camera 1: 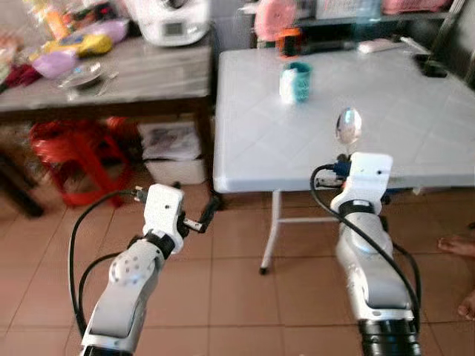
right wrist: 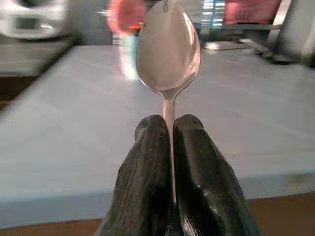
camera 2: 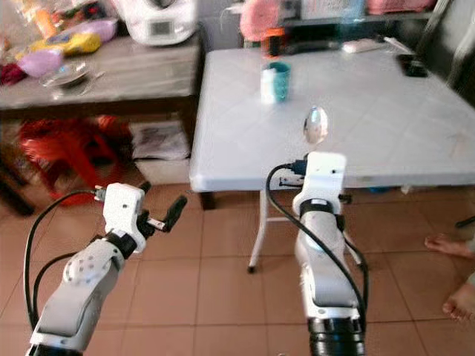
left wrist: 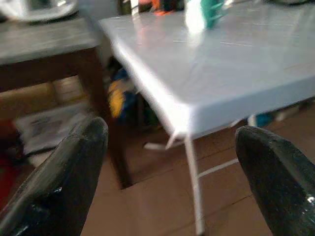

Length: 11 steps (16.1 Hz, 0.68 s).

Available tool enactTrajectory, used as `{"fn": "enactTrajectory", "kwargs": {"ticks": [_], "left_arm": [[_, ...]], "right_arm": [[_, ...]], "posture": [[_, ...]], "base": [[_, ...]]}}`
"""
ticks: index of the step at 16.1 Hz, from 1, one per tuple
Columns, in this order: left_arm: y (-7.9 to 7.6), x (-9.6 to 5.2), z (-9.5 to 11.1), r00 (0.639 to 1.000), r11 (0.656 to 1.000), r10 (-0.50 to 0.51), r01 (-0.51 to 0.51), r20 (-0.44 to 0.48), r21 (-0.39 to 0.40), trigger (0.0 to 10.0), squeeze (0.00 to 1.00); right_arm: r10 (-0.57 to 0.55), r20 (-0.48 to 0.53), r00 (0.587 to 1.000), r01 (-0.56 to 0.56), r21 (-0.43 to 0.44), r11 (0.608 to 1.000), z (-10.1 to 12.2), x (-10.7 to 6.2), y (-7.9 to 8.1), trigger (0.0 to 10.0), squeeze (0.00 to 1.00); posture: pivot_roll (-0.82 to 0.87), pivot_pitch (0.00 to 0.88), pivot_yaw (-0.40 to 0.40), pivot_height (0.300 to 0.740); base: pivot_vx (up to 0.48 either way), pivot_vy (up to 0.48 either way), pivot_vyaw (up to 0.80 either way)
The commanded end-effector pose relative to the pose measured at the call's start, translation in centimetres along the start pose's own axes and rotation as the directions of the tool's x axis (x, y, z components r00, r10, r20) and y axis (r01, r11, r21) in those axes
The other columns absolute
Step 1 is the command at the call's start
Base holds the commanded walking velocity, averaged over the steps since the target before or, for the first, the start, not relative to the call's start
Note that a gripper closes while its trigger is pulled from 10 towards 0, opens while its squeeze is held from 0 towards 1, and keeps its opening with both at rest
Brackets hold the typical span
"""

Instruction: Setting the table

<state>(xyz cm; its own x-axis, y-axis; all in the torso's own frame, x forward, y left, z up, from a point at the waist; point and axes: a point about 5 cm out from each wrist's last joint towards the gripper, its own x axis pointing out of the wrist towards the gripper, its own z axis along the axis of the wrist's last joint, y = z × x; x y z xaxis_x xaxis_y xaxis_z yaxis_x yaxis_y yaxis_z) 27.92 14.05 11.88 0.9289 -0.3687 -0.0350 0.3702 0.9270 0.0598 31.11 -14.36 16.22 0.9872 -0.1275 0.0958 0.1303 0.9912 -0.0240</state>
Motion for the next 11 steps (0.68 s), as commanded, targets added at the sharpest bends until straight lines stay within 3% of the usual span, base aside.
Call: {"fn": "enactTrajectory", "kwargs": {"ticks": [1, 11], "left_arm": [[0.51, -0.11, 0.05, 1.0, 1.0, 0.014, -0.014, -0.001, 0.01, 10.0, 0.0], [0.37, -0.12, 0.02, 1.0, 1.0, 0.005, -0.005, -0.007, 0.016, 10.0, 0.0]], "right_arm": [[0.035, 0.025, 0.999, -0.035, 0.009, 0.999, 0.55, 0.05, 0.84, 10.0, 0.0], [0.029, 0.02, 0.999, -0.029, -0.01, 1.0, 0.2, -0.06, 0.67, 10.0, 0.0]], "posture": [[-0.02, 0.068, 0.068, 0.74], [-0.02, 0.071, 0.077, 0.74]], "base": [[0.0, 0.356, 0.0], [0.0, 0.412, 0.0]]}}
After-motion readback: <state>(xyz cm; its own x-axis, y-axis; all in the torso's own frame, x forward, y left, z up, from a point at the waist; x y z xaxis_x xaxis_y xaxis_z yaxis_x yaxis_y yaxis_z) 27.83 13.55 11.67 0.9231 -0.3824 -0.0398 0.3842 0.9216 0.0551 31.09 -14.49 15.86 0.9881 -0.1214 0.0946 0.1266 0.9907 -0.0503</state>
